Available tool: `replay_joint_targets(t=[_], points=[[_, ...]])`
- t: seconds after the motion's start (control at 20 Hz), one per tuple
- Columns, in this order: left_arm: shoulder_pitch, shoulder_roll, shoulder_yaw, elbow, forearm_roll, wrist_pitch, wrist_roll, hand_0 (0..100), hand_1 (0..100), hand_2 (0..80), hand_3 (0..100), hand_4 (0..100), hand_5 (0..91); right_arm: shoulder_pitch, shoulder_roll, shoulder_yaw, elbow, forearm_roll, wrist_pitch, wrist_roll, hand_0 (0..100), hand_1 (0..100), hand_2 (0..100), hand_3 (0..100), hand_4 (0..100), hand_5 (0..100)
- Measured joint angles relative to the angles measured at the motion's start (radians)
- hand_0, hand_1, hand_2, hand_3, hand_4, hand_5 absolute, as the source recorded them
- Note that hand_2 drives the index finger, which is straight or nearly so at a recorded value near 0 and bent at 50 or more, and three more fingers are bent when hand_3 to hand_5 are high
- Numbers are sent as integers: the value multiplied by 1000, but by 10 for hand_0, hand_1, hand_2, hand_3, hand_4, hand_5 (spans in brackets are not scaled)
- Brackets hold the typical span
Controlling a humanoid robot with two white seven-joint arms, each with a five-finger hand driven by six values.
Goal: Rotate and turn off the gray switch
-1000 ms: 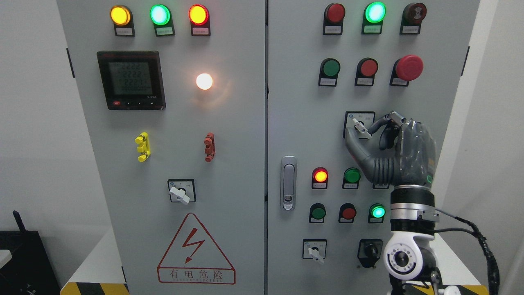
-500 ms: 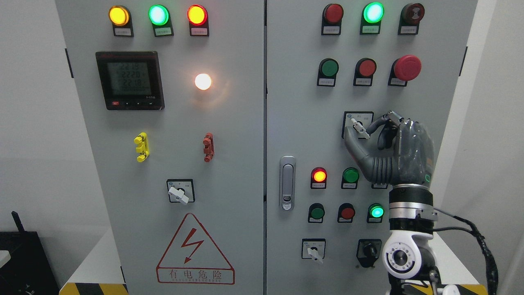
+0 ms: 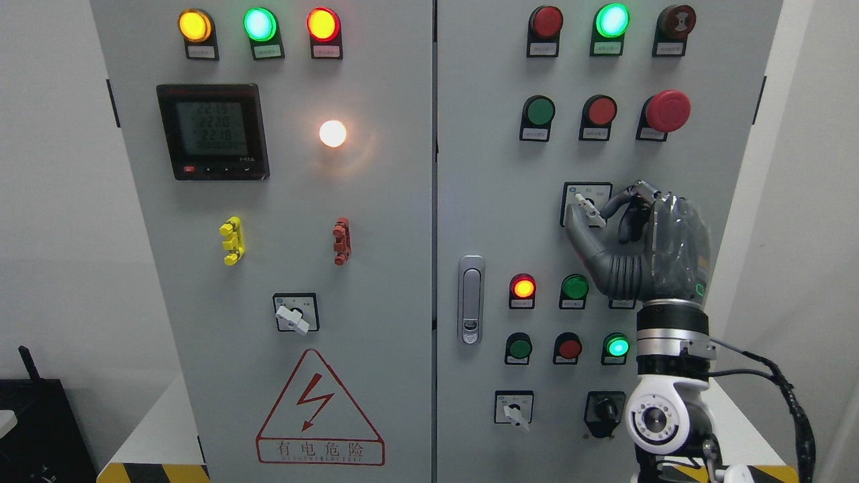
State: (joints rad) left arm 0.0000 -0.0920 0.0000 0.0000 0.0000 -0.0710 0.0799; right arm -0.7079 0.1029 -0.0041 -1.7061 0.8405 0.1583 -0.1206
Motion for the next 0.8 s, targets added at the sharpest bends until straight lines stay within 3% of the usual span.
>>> replay_joint_targets(t=[0.8], points=[[0, 0, 0, 0, 0, 4, 0, 120, 389, 0, 0, 0, 0, -3, 0, 3, 0, 2, 0, 5, 475, 531, 681, 994, 981, 1000]])
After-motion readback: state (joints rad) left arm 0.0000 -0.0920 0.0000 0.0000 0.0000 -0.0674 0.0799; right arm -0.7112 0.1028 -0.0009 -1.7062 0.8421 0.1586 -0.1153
